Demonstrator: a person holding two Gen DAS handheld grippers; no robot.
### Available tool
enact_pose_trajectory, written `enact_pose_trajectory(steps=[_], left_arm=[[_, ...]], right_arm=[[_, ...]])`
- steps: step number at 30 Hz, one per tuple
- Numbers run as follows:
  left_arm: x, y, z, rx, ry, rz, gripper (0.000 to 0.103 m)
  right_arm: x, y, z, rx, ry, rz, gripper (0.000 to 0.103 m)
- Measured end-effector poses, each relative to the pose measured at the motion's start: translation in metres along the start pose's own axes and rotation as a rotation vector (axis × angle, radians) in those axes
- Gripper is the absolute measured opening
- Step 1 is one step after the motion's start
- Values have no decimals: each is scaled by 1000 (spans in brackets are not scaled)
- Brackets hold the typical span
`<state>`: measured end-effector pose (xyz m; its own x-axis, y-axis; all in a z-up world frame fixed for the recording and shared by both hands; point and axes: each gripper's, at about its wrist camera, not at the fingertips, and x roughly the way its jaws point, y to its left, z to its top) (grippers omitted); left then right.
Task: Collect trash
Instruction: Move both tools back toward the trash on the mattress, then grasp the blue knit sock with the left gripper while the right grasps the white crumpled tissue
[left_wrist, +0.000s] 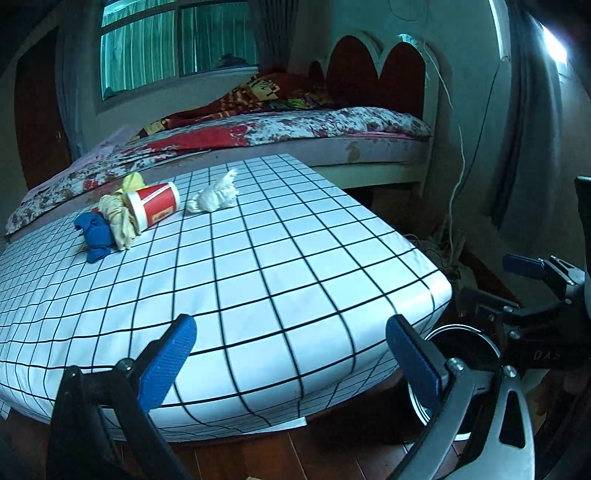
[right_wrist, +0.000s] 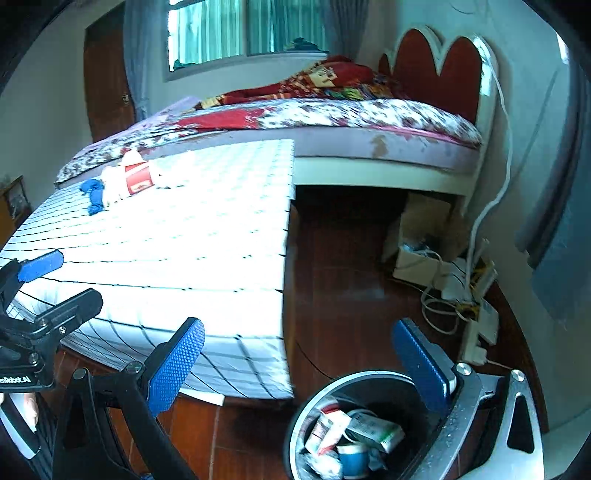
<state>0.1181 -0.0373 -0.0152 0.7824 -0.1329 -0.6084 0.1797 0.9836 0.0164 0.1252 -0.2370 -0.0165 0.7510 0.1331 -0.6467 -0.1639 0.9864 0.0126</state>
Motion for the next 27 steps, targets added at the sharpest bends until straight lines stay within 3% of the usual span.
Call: enact_pose_trajectory(steps=[11, 19, 23, 27], left_arm=[[-17, 90, -1, -80, -9, 144, 102], [-23, 170, 31, -128, -27, 280, 102], [-12, 201, 48, -157, -17, 304, 102], [14, 224, 56, -208, 1, 275, 101]], right_arm=[[18, 70, 34, -63, -40, 84, 102], [40, 107, 71, -85, -44, 147, 102], [59, 121, 103, -110, -44, 166, 102], [101, 132, 135, -104, 18, 176, 102]])
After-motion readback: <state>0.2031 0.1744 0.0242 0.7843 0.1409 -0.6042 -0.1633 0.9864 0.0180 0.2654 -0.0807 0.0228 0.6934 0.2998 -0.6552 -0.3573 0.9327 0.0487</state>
